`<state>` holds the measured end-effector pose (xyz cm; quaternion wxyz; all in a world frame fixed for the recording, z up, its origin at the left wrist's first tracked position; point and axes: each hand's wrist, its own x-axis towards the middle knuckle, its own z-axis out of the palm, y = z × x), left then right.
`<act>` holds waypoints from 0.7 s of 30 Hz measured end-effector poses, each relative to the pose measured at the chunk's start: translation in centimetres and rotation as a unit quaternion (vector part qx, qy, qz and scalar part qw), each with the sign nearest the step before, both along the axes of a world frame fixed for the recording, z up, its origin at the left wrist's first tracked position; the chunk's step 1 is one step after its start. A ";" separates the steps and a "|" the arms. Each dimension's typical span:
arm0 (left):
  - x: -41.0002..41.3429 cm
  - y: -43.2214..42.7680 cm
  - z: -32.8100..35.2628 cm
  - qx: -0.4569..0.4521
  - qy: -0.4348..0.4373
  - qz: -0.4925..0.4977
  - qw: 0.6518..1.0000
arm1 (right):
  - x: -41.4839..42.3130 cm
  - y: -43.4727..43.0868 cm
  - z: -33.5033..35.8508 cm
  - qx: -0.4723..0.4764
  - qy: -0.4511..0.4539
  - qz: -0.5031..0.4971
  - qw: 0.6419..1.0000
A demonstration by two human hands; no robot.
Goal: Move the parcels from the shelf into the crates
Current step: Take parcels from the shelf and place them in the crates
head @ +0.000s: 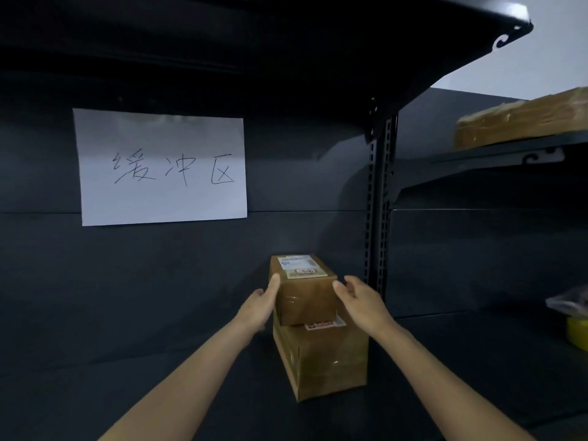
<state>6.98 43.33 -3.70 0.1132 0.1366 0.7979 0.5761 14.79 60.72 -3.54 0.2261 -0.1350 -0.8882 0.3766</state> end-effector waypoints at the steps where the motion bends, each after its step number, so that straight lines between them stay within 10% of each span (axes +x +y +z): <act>1: 0.0 0.4 0.5 0.034 -0.043 -0.003 0.998 | -0.6 0.2 0.2 -0.005 -0.005 0.004 1.000; 6: -0.8 1.6 1.0 0.117 -0.155 -0.042 0.980 | -2.3 0.7 0.1 -0.032 -0.013 0.046 0.998; 21: -1.2 -8.1 -4.0 0.108 -0.075 0.129 0.983 | -1.0 4.4 -2.4 -0.001 -0.009 0.088 0.996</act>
